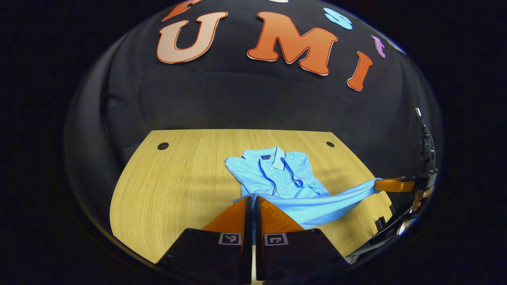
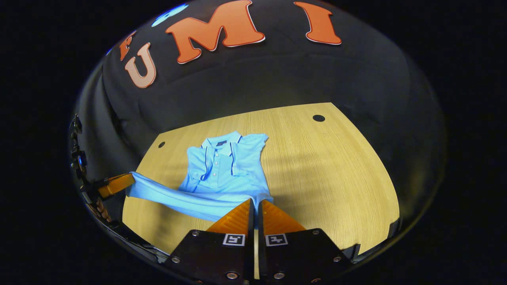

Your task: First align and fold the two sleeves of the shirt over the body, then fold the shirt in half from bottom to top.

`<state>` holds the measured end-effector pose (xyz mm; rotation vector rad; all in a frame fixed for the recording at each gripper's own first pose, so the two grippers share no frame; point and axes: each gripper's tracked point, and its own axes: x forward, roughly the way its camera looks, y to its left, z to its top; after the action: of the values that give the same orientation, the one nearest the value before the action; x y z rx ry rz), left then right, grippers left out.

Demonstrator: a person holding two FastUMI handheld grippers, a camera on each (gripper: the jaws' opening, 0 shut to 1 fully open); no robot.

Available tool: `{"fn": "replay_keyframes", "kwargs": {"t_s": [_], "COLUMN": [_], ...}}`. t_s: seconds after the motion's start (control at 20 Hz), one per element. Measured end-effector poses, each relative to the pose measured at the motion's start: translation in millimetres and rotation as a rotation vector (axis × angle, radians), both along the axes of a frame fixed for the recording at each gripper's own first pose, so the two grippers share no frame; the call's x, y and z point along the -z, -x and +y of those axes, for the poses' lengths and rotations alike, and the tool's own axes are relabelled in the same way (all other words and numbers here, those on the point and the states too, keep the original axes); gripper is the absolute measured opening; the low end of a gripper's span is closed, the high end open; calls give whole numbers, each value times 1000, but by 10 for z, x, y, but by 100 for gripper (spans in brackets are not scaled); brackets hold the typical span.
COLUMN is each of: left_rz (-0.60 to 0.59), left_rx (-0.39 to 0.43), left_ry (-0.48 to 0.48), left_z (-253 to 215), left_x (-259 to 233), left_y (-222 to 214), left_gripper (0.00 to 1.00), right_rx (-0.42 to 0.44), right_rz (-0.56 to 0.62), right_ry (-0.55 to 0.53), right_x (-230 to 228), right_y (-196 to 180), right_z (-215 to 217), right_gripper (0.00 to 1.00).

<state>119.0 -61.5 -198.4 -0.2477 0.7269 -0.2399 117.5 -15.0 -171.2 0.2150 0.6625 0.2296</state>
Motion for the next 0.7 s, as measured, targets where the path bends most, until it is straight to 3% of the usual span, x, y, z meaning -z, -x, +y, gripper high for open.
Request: {"fn": "replay_keyframes", "kwargs": {"t_s": [0.7], "left_rz": [84], "left_rx": [41], "left_ry": [35], "left_z": [-44], "left_x": [725], "left_y": [-1754], "left_gripper": [7], "right_rx": [67], "right_rz": [36], "right_ry": [22], "right_x": [-54], "right_y": [-1788], "right_z": [271], "right_gripper": [5]}}
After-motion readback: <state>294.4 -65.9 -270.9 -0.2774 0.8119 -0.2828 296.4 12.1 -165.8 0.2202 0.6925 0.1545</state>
